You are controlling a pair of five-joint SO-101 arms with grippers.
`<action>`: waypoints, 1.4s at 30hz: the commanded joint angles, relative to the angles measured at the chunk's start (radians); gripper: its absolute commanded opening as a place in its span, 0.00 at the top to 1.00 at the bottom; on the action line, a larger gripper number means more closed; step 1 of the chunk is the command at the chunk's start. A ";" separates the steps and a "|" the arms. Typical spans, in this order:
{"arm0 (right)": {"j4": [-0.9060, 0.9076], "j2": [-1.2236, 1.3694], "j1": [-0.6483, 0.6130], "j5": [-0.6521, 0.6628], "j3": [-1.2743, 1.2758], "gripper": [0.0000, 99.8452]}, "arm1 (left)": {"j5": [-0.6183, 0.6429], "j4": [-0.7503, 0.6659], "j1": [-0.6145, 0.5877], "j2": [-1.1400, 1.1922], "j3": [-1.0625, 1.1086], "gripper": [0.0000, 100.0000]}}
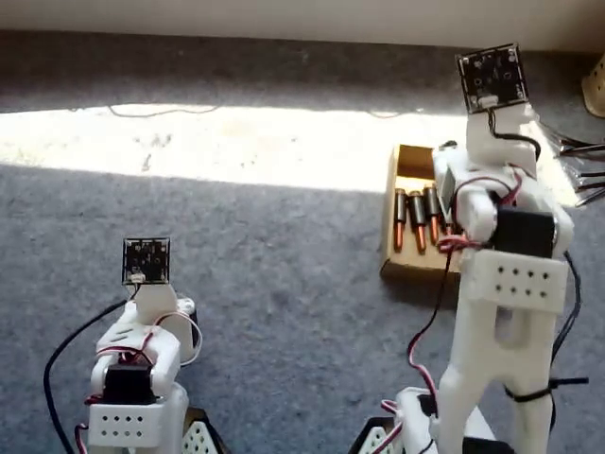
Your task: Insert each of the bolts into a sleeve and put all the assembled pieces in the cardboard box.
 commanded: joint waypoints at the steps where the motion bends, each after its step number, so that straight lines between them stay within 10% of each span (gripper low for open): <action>1: 0.082 -0.179 -0.053 0.005 -0.008 0.87 | -0.002 -0.028 -0.012 -0.013 0.018 0.99; 10: 0.182 -0.498 -0.084 -0.101 0.042 1.00 | -0.002 -0.025 -0.012 -0.012 0.022 0.99; 42: 0.081 -1.231 -0.084 -0.104 0.911 0.99 | -0.002 -0.023 -0.015 -0.012 0.022 0.99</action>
